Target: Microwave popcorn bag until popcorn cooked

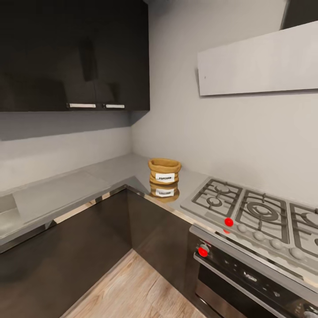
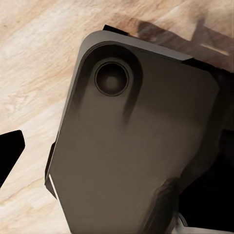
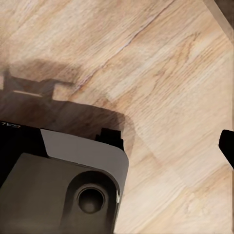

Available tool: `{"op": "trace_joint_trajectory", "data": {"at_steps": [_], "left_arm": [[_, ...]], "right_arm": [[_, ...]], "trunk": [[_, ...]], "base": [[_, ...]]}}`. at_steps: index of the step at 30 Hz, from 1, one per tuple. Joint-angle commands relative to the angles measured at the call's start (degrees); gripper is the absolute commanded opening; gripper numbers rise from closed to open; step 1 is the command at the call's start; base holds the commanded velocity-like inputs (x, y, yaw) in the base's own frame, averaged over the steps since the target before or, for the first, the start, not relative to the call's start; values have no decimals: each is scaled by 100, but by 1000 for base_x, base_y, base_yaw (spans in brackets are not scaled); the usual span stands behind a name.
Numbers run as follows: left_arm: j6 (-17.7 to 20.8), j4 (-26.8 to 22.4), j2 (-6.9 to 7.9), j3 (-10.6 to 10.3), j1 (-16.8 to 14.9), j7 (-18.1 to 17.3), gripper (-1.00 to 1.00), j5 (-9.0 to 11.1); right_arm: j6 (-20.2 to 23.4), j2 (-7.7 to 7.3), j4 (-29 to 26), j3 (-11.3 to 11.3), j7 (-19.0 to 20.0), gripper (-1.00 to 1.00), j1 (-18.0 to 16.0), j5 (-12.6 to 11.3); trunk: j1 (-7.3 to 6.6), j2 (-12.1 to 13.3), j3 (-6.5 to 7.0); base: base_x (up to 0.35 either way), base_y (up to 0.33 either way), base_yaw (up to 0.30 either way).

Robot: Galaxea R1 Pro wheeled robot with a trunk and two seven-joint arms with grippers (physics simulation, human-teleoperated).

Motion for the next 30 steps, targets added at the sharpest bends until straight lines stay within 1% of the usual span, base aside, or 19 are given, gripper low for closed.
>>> {"op": "trace_joint_trajectory", "data": {"at_steps": [1,3,5,7,8,10,12,14,15,16,18,19,20,21,24,26,28,29,30], "left_arm": [[-8,-5,-2,44,1,-1,100,-2],[-8,-5,-3,43,1,-4,100,-2],[-8,-5,-3,37,1,-5,100,-13],[-8,-5,-3,39,1,-6,100,-16],[-8,-5,-3,41,1,-5,100,-16],[-8,-5,-3,43,1,-8,100,-18],[-8,-5,-3,34,1,-9,100,-19],[-8,-5,-3,15,1,-9,100,-31],[-11,-5,-3,10,1,-8,100,-36],[-12,-5,-3,26,1,-9,100,-33],[-14,-5,-3,33,1,-6,100,-30],[-14,-5,-3,38,1,-5,100,-29],[-14,-5,-3,39,1,-3,100,-29],[-14,-5,-3,41,1,-2,100,-24],[-10,-5,-3,36,1,-1,100,-21],[-9,-5,-3,35,1,-1,100,-20],[-8,-5,-3,33,1,-1,100,-20],[-8,-5,-3,34,1,-1,100,-19],[-8,-5,-3,34,1,-1,100,-19]], "right_arm": [[-16,-14,6,-41,25,100,-7,52],[21,-9,-154,-31,38,100,-7,129],[471,111,-812,46,54,100,-7,487],[1341,415,-1797,79,87,100,-7,729],[1735,585,-2310,94,113,100,-7,773],[2315,811,-3050,168,246,100,-7,809],[3182,1063,-4256,628,677,100,-7,815],[3989,1257,-5182,911,932,100,10,798],[4949,1306,-5893,1041,1158,100,-151,778],[5568,1306,-6409,1316,1296,100,-419,765],[6026,1306,-6982,1540,1392,100,-503,755],[6225,1306,-7384,1646,1447,100,-554,748],[6225,1306,-7620,1708,1504,100,-619,745],[6225,1306,-7856,1765,1637,100,-821,741],[6225,1306,-8059,1811,2226,100,-1828,668],[6225,1306,-8069,1799,2354,100,-2378,563],[6225,1306,-8047,1668,2431,100,-3303,400],[6225,1306,-8043,1500,2422,100,-3621,379],[6225,1306,-8051,1402,2407,100,-3762,395]], "trunk": [[0,-4,-6],[0,-4,-6],[0,-4,-6],[0,-4,-6],[0,-4,-6],[0,-4,-6],[0,-4,-6],[0,-4,-6],[0,-4,-6],[0,-4,-6],[0,-4,-6],[0,-4,-6],[0,-4,-6],[0,-4,-6],[0,-4,-6],[0,-4,-6],[0,-4,-6],[0,-4,-6],[0,-4,-6]], "base": [[0,0,0],[0,0,0],[0,0,0],[0,0,0],[0,0,0],[0,0,0],[0,0,0],[0,0,0],[0,0,0],[0,0,0],[0,0,0],[0,0,0],[0,0,0],[0,0,0],[0,0,0],[0,0,0],[0,0,0],[0,0,0],[0,0,0]]}}
